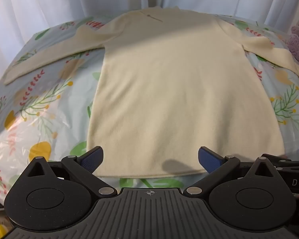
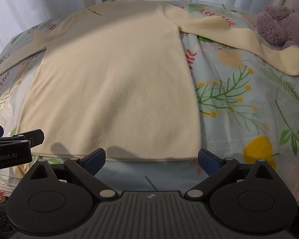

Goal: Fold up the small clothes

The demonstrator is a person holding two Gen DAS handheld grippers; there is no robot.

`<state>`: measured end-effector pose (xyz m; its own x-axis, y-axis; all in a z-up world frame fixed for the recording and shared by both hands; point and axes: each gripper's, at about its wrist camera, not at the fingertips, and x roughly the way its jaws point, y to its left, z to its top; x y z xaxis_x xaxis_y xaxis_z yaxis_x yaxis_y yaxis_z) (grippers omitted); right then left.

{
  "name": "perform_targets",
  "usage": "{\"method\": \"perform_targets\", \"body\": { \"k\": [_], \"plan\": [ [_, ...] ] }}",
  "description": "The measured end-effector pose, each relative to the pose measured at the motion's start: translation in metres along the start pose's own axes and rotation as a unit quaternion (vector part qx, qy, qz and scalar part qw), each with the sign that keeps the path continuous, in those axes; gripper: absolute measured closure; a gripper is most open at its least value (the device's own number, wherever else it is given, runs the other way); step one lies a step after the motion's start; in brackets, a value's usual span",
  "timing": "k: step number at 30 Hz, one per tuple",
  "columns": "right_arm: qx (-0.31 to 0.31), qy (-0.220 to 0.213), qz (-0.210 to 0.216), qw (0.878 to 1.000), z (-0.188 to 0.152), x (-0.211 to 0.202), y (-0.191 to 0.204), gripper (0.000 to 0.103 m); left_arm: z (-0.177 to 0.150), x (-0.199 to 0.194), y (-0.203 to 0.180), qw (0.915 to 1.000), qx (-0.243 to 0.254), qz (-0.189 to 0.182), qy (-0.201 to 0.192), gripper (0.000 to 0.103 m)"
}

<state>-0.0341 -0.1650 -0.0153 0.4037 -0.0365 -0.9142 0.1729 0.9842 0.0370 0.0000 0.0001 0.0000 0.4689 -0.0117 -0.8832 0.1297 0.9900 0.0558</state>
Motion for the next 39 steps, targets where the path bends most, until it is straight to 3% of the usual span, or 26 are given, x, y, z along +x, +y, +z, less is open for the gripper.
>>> {"method": "perform_targets", "body": {
  "k": [39],
  "plan": [
    [0.01,0.013,-0.008,1.0,-0.001,0.004,-0.001,0.004,-0.001,0.013,0.002,0.9998,0.006,-0.007,0.018,0.0]
  ]
}}
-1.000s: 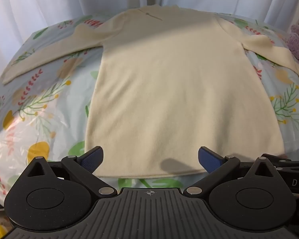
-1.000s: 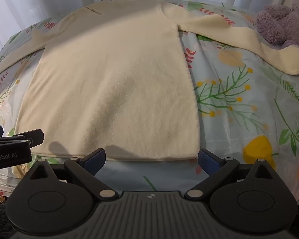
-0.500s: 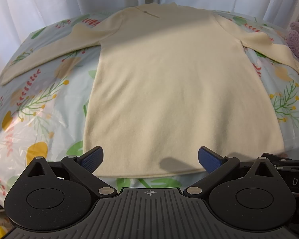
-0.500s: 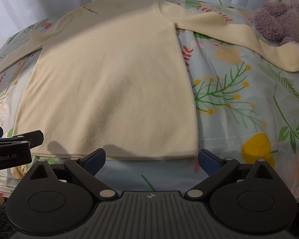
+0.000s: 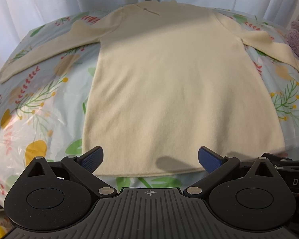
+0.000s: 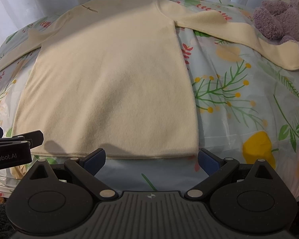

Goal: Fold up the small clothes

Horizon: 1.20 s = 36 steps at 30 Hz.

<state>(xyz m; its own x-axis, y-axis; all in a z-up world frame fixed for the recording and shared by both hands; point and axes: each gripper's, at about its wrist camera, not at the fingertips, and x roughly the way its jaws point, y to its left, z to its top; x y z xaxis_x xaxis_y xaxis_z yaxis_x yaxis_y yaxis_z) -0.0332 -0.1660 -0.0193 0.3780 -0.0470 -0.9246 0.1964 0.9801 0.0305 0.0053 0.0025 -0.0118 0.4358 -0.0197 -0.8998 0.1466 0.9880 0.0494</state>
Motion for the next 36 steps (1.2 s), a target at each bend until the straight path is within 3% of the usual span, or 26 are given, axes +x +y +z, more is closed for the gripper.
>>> {"method": "perform_targets", "body": {
  "k": [36],
  "plan": [
    [0.011,0.006,0.0,1.0,-0.003,0.0025,-0.0023,0.004,0.0027,0.0056,-0.0001,0.9999,0.002,-0.006,0.01,0.0]
  ]
}}
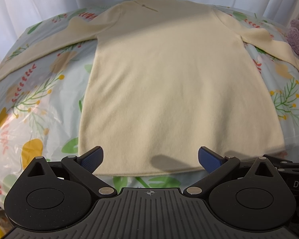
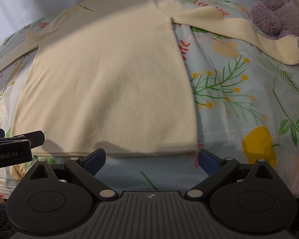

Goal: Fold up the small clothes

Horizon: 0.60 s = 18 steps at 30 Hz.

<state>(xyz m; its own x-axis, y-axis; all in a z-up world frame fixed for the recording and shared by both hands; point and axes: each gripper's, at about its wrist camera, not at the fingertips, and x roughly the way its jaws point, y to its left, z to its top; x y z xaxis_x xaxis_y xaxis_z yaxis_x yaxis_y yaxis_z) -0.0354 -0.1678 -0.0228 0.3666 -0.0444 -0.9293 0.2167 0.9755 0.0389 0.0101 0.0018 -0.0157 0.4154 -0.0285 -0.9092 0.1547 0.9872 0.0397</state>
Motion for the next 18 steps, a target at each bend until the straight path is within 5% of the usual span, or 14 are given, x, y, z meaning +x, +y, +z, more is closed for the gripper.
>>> {"method": "perform_targets", "body": {
  "k": [18],
  "plan": [
    [0.005,0.004,0.001,1.0,-0.0026,0.0017,-0.0023,0.004,-0.0012,0.0017,-0.001,1.0,0.002,-0.001,0.005,0.0]
  ]
}}
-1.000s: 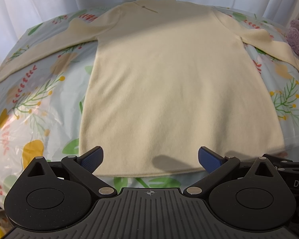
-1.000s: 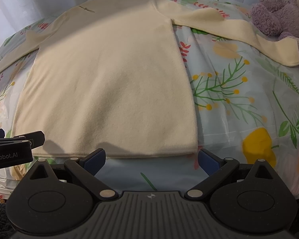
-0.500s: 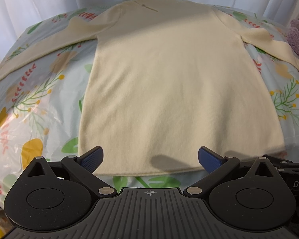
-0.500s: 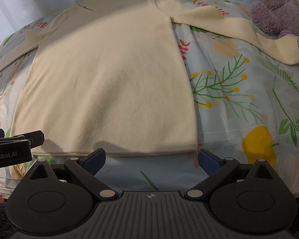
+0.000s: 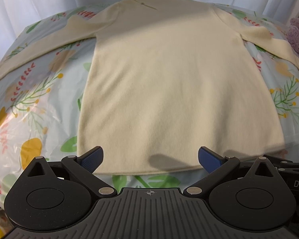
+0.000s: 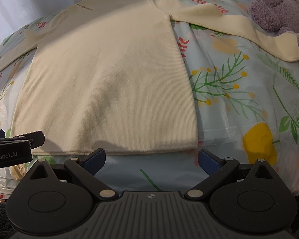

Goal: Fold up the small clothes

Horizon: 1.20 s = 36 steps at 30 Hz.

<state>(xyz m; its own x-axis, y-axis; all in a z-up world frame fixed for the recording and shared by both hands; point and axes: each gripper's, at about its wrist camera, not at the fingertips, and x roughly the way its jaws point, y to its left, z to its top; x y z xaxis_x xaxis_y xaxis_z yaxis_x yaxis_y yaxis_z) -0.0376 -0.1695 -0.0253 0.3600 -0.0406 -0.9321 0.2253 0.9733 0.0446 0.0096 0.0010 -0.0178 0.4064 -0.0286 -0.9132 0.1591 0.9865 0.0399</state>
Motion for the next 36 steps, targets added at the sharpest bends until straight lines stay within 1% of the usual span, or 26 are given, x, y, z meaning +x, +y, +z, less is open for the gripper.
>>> {"method": "perform_targets", "body": {
  "k": [31,36],
  "plan": [
    [0.0,0.01,0.005,1.0,0.0054,0.0053,-0.0005,0.004,0.0057,0.0059,0.0001,0.9998,-0.006,0.005,0.018,0.0],
    [0.002,0.005,0.012,1.0,0.0067,0.0056,-0.0021,0.004,0.007,0.0078,0.0016,0.9997,-0.009,0.005,0.021,0.0]
  ]
}}
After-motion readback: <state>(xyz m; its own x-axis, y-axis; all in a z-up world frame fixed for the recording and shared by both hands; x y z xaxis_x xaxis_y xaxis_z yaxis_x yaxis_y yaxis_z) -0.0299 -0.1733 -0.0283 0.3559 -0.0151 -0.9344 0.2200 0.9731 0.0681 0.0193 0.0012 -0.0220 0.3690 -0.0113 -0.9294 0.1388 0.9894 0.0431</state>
